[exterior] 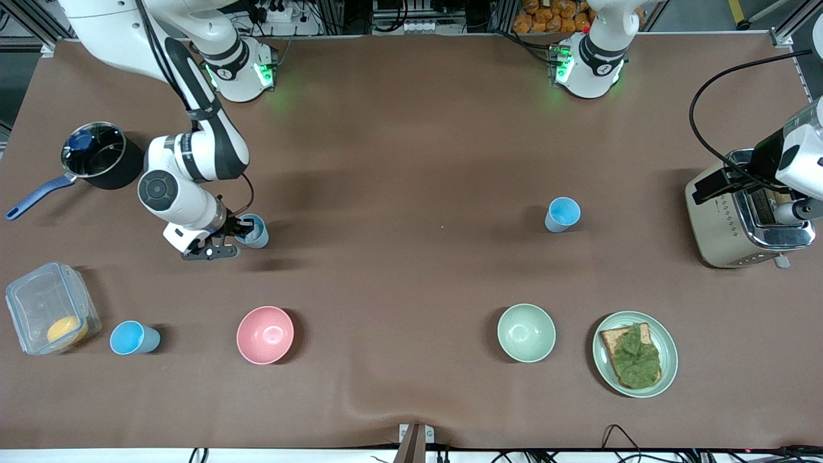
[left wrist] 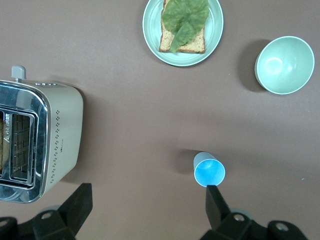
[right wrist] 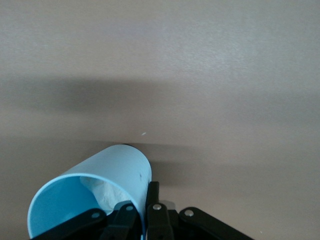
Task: Stack blue cups with both arms
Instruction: 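Carry the cup to the table middle and open the right gripper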
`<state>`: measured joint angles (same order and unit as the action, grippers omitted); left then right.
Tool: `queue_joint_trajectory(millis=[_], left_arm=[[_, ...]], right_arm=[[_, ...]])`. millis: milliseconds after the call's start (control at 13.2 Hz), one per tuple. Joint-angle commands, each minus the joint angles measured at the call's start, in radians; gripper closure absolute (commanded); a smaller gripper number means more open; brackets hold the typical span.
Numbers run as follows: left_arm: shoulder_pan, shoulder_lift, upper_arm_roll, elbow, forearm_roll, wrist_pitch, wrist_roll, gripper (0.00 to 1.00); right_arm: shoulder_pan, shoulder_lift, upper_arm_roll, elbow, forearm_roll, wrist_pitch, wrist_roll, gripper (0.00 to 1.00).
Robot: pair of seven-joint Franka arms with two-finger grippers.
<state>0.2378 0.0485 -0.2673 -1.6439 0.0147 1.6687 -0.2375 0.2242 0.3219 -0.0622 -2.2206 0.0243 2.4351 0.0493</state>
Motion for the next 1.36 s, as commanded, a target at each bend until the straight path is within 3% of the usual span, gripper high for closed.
queue_joint_trajectory(millis=[0,227,379,682,758,910,1137,1213,1289], left_arm=[[0.0,-0.004,-0.006,-0.002,0.019,0.008,0.001,0.0],[0.0,0.004,-0.006,0.009,0.016,0.009,0.004,0.0],[-0.003,0.011,-0.006,0.009,0.014,0.01,0.013,0.0],[0.015,0.02,0.003,0.027,-0.036,0.011,0.023,0.0],[0.017,0.03,0.006,0.027,-0.105,0.011,0.026,0.0],[0.003,0.022,-0.001,0.07,-0.107,0.01,0.004,0.0],[0.003,0.025,-0.006,0.068,-0.035,0.008,0.02,0.0],[-0.002,0.031,-0.004,0.068,-0.033,0.008,0.018,0.0],[-0.003,0.042,-0.006,0.068,-0.018,0.006,0.021,0.0]], right_arm=[[0.061,-0.014,-0.004,0.024,0.002,-0.042,0.033,1.0],[0.22,-0.012,0.007,0.143,0.011,-0.174,0.278,1.0],[0.366,0.0,0.009,0.208,0.016,-0.177,0.491,1.0],[0.591,0.142,0.007,0.372,0.163,-0.114,0.743,1.0],[0.618,0.199,0.007,0.436,0.175,-0.105,0.801,1.0],[0.659,0.3,0.007,0.556,0.198,-0.097,0.885,1.0],[0.675,0.367,0.007,0.588,0.197,-0.055,0.894,1.0],[0.675,0.367,0.007,0.588,0.197,-0.053,0.894,0.75],[0.675,0.364,0.007,0.59,0.197,-0.06,0.899,0.01]])
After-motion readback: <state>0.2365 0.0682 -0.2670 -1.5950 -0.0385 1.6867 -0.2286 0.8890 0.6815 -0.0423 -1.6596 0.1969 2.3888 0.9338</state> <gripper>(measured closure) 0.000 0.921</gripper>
